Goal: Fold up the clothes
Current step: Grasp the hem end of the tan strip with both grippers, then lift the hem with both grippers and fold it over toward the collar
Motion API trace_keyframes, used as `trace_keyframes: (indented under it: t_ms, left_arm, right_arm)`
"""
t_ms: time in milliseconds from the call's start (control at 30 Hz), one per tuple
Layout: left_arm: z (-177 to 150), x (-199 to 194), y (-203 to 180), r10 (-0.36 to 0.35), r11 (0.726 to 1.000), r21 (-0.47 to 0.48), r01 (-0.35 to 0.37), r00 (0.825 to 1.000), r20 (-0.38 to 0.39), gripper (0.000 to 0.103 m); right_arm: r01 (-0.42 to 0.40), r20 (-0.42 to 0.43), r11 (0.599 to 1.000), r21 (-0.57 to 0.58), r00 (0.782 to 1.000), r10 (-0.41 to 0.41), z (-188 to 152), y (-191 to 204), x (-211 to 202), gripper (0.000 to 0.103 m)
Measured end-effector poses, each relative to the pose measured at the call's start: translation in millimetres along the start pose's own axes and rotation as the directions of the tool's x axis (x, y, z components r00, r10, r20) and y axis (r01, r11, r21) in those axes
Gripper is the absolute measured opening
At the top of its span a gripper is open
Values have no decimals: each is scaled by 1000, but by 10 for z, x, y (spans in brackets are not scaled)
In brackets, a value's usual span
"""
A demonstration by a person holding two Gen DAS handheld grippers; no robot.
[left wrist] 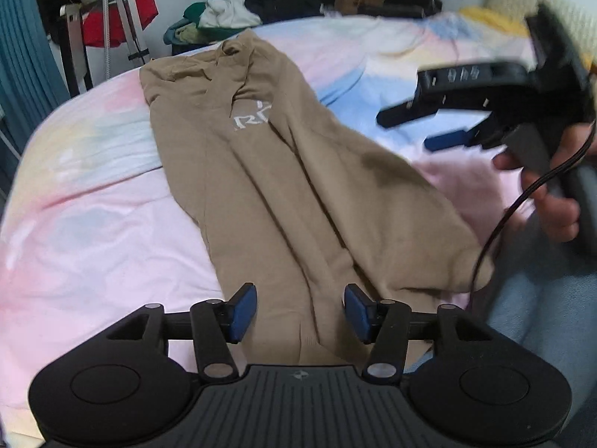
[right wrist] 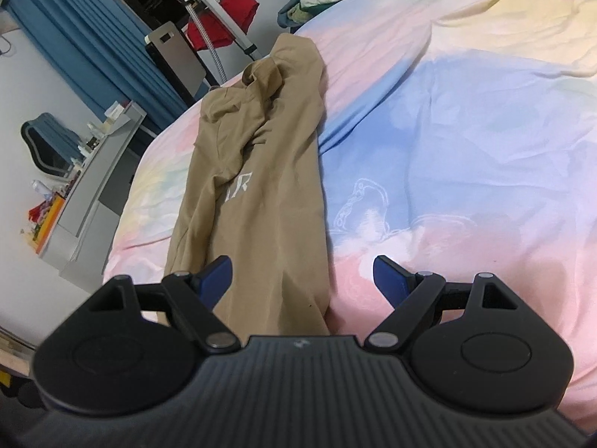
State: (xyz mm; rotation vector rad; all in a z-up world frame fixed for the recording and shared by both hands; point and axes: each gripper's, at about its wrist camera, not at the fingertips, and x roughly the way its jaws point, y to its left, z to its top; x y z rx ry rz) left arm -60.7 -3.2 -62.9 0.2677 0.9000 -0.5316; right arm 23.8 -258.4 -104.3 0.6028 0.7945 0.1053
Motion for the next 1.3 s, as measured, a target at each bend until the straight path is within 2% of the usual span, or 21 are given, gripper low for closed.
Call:
trace_keyframes:
  t_ms: [100, 167, 300, 367, 433, 533, 600, 633, 700, 733, 867, 933, 967, 1000, 1067, 1100, 1200, 1233, 1300]
  left_arm:
    - [-74, -1, 33, -70, 997, -16, 71, 997, 25, 54]
    - [-108, 79, 29, -137, 990, -25, 137, 991, 2, 51]
    - [-135, 41, 210, -233, 964, -122, 237, 971, 48, 52]
    - [-148, 22, 300, -278, 943, -168, 287, 958, 75, 62]
    - [-190, -6, 514, -281, 912, -271, 307, 951, 131, 73]
    - [-219, 51, 870, -221, 848, -456, 270, 962, 158, 79]
    - [-210, 170, 1034, -223, 797, -546, 258, 966, 130, 78]
    - [-206, 235, 1068, -246, 780, -567, 266, 963, 114, 76]
    - [-186, 340, 1077, -289, 766, -578, 280, 954, 80, 72]
    - [-176, 378, 1067, -307, 765, -576, 287, 950, 65, 72]
    - [-153, 440, 933, -352, 795, -520, 313, 936, 25, 72]
    - [-154, 461, 867, -354, 811, -494, 313, 935, 11, 71]
    - [-169, 486, 842, -345, 818, -488, 304, 939, 6, 65]
    - [-181, 493, 822, -329, 824, -487, 288, 944, 2, 59]
    - [-208, 484, 814, -323, 826, -488, 281, 946, -2, 43]
    - [-224, 480, 811, -326, 826, -487, 284, 945, -2, 41]
    - [-240, 475, 770, -335, 836, -467, 289, 942, -17, 41]
    - [-244, 477, 754, -337, 840, -460, 289, 941, -23, 42]
    - [-251, 490, 735, -355, 840, -452, 301, 934, -38, 52]
  right_arm:
    - [-8, -21, 1000, -6, 1000, 8, -4, 19, 42, 84]
    - [-9, -36, 1000, -6, 999, 9, -17, 20, 58, 84]
    - [24, -103, 1000, 10, 994, -23, -55, -24, 126, 83]
    - [34, -133, 999, 19, 991, -31, -77, -41, 148, 84]
    - [5, -177, 1000, 31, 984, 1, -102, -38, 183, 83]
    - [-34, -248, 999, 32, 968, 41, -153, 4, 234, 81]
    - [-39, -281, 999, 15, 959, 42, -198, 55, 246, 82]
    - [-46, -307, 999, 18, 950, 50, -229, 68, 255, 79]
    - [-60, -357, 998, 25, 932, 65, -290, 96, 273, 66]
    - [-63, -378, 998, 21, 923, 67, -330, 116, 269, 65]
    - [-54, -412, 997, -60, 911, 24, -484, 263, 228, 65]
    - [-49, -426, 993, -103, 905, 1, -560, 338, 208, 62]
    - [-47, -433, 991, -125, 902, -11, -598, 376, 198, 58]
    - [-42, -429, 986, -159, 903, -31, -636, 427, 182, 50]
    - [-33, -398, 971, -237, 915, -66, -725, 546, 97, 40]
    - [-31, -380, 964, -263, 922, -75, -772, 594, 46, 32]
    - [-32, -358, 959, -281, 931, -74, -898, 658, -56, 12]
    - [-28, -345, 957, -289, 936, -76, -916, 664, -90, 10]
    - [-18, -309, 952, -306, 947, -81, -930, 678, -161, 9]
